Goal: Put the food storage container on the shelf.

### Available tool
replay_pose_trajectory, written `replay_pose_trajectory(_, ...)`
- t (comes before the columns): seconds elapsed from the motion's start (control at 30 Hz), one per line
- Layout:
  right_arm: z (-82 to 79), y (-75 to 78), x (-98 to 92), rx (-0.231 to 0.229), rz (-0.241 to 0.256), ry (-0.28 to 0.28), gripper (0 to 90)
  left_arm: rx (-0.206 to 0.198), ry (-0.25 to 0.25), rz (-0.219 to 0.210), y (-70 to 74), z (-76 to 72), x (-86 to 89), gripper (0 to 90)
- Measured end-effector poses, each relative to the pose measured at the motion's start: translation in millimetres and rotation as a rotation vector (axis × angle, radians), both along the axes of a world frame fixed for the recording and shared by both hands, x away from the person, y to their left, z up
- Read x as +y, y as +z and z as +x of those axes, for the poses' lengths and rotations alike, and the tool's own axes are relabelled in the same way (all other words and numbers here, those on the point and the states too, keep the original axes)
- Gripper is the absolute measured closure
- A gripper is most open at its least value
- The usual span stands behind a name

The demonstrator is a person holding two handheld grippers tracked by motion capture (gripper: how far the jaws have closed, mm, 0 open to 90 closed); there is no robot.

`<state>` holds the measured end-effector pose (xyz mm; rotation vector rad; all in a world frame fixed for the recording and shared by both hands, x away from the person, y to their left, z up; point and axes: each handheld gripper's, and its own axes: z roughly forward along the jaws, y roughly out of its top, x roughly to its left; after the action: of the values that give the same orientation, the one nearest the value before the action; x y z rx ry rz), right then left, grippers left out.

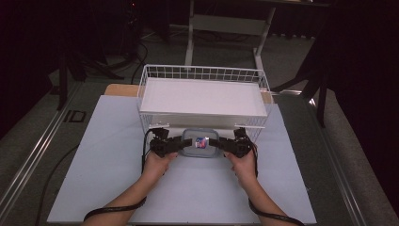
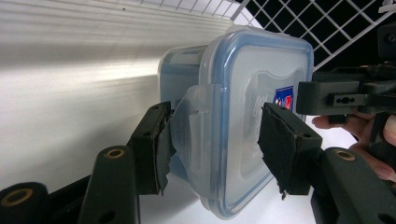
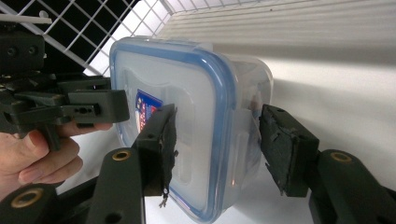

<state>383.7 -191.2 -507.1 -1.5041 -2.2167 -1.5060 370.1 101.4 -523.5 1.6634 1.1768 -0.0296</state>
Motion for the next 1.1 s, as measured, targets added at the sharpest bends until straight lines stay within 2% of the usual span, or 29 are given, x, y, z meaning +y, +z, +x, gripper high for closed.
replay_pose_trajectory(0.07, 4.7, -1.6, -1.0, -0.027, -0.002, -0.002, 47.2, 0.002, 0.000, -0.004, -1.3, 3.3, -1.2, 46.5)
replay_pose_trajectory(0.2, 12.1, 1.3, -4.2, -0.025, 0.027, -0.030, 47.1, -0.008, 0.003, 0.002, 1.4, 6.5, -3.7, 46.7)
replay_pose_trajectory(0.33, 17.4, -0.9, -6.2, -0.007, 0.062, -0.044, 47.0, -0.016, 0.014, -0.020, -0.9, 8.8, -3.0, 46.9)
replay_pose_trajectory(0.37, 19.7, -2.5, -6.8, -0.031, 0.057, -0.048, 46.9, -0.016, 0.019, -0.032, -2.0, 9.3, -2.6, 46.8)
replay_pose_trajectory(0.43, 20.8, -2.3, -5.7, -0.041, 0.050, -0.047, 46.5, -0.018, 0.026, -0.054, -4.5, 10.0, -1.7, 46.6)
replay_pose_trajectory(0.57, 21.4, -3.2, -2.5, -0.050, 0.035, -0.053, 43.3, -0.044, 0.034, -0.052, -5.2, 10.5, -3.2, 46.4)
replay_pose_trajectory(0.67, 22.4, -3.5, -1.8, -0.048, 0.035, -0.060, 42.8, -0.034, 0.047, -0.067, -6.1, 13.4, -2.9, 46.0)
replay_pose_trajectory(0.73, 22.8, -4.2, -0.7, -0.058, 0.031, -0.065, 42.0, -0.047, 0.062, -0.070, -7.3, 14.1, -3.5, 45.5)
replay_pose_trajectory(0.8, 22.8, -4.6, 0.7, -0.050, 0.030, -0.072, 41.1, -0.051, 0.074, -0.065, -8.6, 14.5, -5.3, 43.9)
replay_pose_trajectory(0.83, 24.4, -6.4, 0.7, -0.076, 0.021, -0.075, 40.5, -0.055, 0.071, -0.062, -9.2, 14.9, -6.7, 42.5)
replay_pose_trajectory(1.0, 27.8, -11.3, 0.8, -0.096, 0.022, -0.088, 38.8, -0.062, 0.080, -0.059, -10.6, 17.5, -8.2, 38.5)
replay_pose_trajectory(1.1, 27.8, -11.9, 1.1, -0.091, 0.017, -0.101, 37.9, -0.096, 0.104, -0.023, -9.5, 16.7, -10.1, 37.9)
